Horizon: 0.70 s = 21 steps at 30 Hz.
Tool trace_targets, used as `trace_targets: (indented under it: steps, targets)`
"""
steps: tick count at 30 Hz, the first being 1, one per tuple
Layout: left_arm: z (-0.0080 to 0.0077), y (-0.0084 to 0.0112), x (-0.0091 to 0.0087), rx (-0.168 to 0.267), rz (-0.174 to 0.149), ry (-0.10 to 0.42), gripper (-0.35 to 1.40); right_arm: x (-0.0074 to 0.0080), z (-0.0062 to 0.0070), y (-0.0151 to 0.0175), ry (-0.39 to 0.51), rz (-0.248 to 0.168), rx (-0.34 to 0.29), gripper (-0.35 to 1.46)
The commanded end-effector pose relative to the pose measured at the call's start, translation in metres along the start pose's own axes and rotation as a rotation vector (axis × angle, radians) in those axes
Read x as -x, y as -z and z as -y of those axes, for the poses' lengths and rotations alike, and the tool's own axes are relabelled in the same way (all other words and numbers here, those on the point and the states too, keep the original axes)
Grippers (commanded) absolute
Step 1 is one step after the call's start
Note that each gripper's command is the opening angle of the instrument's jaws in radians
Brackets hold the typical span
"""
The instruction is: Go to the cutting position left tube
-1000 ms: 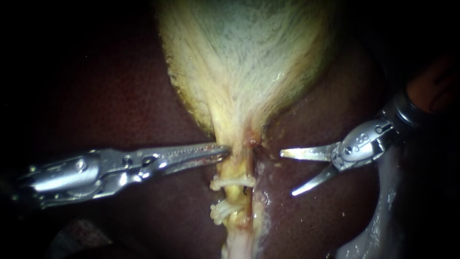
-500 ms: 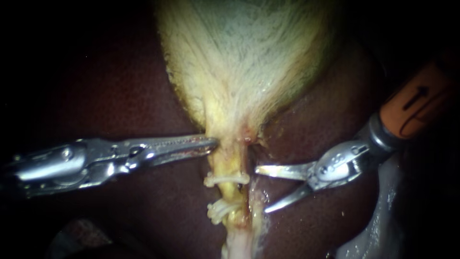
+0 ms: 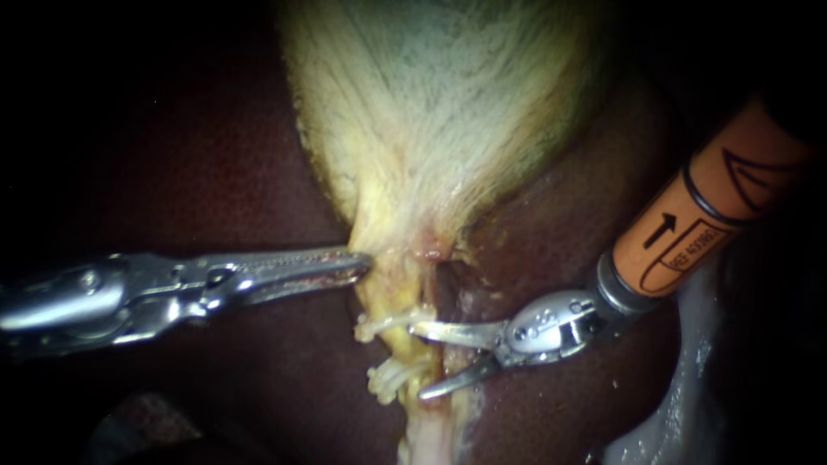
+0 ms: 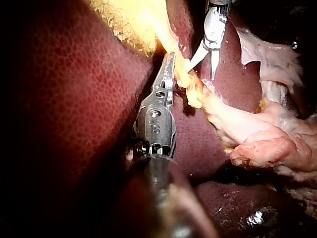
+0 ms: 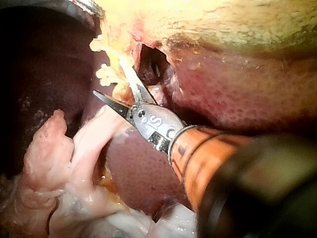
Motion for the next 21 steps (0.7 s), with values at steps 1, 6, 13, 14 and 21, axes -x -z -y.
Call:
trace_targets:
  steps: [1,6,13,14,21]
  targets:
    - [0.0002,0.0001,0.0001,0.001,-0.002,0.000,-0.06,0.0001,-0.0001,-0.0001,0.000,0.007,0.000,1.40]
    - [0.0015,0.0005,0.0007,0.000,0.001,0.000,-0.06,0.0004,-0.0004,-0.0005,0.000,0.024,-0.002,1.38]
    - [0.0031,0.0008,0.0013,-0.008,0.007,-0.001,-0.06,0.0000,-0.0006,-0.0013,-0.002,0.025,-0.010,1.38]
    - [0.0031,0.0008,0.0013,-0.008,0.007,-0.001,-0.06,-0.0001,-0.0005,-0.0014,-0.002,0.021,-0.015,1.38]
    - [0.0015,0.0003,0.0006,-0.012,0.007,-0.002,-0.06,-0.0011,0.0006,-0.0020,-0.011,-0.023,-0.083,1.33]
